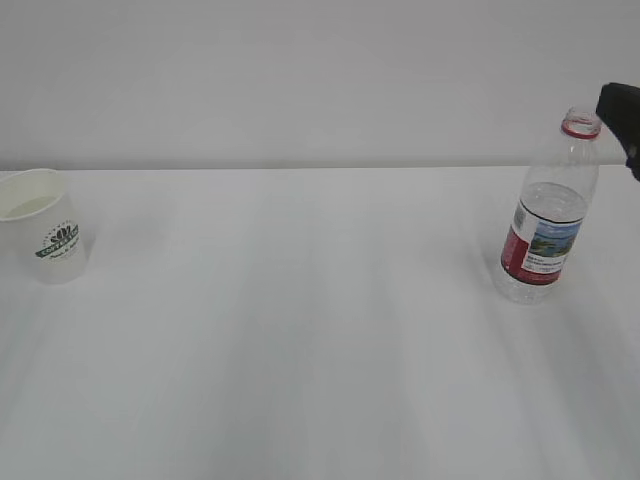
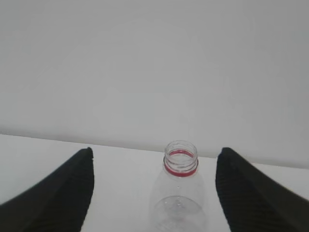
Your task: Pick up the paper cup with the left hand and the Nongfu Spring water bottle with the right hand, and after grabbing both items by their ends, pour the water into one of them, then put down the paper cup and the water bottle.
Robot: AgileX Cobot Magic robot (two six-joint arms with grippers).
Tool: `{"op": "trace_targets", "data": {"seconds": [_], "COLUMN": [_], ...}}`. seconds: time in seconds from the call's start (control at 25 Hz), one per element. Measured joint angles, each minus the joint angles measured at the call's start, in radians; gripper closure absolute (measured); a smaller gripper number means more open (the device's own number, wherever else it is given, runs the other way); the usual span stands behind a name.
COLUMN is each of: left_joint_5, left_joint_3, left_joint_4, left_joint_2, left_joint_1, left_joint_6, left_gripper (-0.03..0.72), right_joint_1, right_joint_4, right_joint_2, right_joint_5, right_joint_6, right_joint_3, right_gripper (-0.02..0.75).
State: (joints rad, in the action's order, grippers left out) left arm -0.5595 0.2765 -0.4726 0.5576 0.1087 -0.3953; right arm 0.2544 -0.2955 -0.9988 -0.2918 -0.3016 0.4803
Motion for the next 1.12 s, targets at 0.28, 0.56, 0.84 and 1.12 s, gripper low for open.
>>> {"op": "trace_targets", "data": {"seconds": [0.28, 0.56, 0.84, 1.12], "left_joint_5": [0.068, 0.158, 0.319, 0.449], "left_joint_3": [0.0, 0.002, 0.075, 0.111], "left_joint_4": [-0.066, -0.112, -0.163, -0.163], "left_joint_2": [-0.095, -0.207, -0.296, -0.362], "left_joint_1": [0.0, 0.0, -0.003, -0.062], "left_joint_6": [-0.085, -0.141, -0.218, -0.222], "left_gripper": [0.162, 0.162, 0.162, 0.162], "right_joint_1": [0.0, 0.0, 0.0, 0.0], "right_joint_4": [-0.054, -0.235, -0.362, -0.548], "right_joint_2": [0.149, 0.259, 0.372, 0.484], "right_joint_5": [0.02, 0.029, 0.099, 0.168], "right_joint_6": [-0.098, -0.311, -0.503, -0.727], "right_joint_3": [-0.063, -0.098, -0.098, -0.098], "right_gripper": [0.148, 0.193, 0.202, 0.203]}}
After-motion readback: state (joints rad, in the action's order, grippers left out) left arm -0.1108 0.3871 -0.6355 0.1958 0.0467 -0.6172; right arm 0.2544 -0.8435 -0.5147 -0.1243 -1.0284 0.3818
